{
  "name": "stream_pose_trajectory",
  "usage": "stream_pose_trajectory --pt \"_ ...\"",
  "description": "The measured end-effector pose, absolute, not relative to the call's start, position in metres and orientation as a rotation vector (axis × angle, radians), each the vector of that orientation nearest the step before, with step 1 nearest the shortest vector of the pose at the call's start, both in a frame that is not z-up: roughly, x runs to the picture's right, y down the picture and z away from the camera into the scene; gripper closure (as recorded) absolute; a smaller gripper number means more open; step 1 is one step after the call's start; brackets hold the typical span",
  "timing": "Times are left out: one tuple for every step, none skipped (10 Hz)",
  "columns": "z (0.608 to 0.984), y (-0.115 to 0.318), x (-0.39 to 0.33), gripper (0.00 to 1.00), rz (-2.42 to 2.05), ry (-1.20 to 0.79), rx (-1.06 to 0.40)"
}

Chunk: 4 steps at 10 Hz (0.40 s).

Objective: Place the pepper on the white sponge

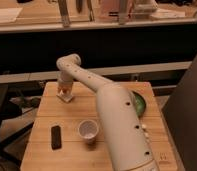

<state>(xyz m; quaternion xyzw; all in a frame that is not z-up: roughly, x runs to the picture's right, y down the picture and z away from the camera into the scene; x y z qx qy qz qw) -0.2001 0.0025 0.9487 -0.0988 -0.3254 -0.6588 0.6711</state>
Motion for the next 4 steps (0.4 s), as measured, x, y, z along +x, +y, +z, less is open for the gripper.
stream_pose_trajectory --pt "0.9494 0.0023 -0.1978 0.2 -1.477 -0.73 -0.228" --pt "0.9507 0.0022 -0.1952 0.2 -1.468 -0.724 -0.227" --pt "0.95 0.0009 -0.1937 0.2 -1.465 -0.711 -0.212" --pt "0.9502 0.0 -0.1928 0.2 -1.469 -0.711 -0.21"
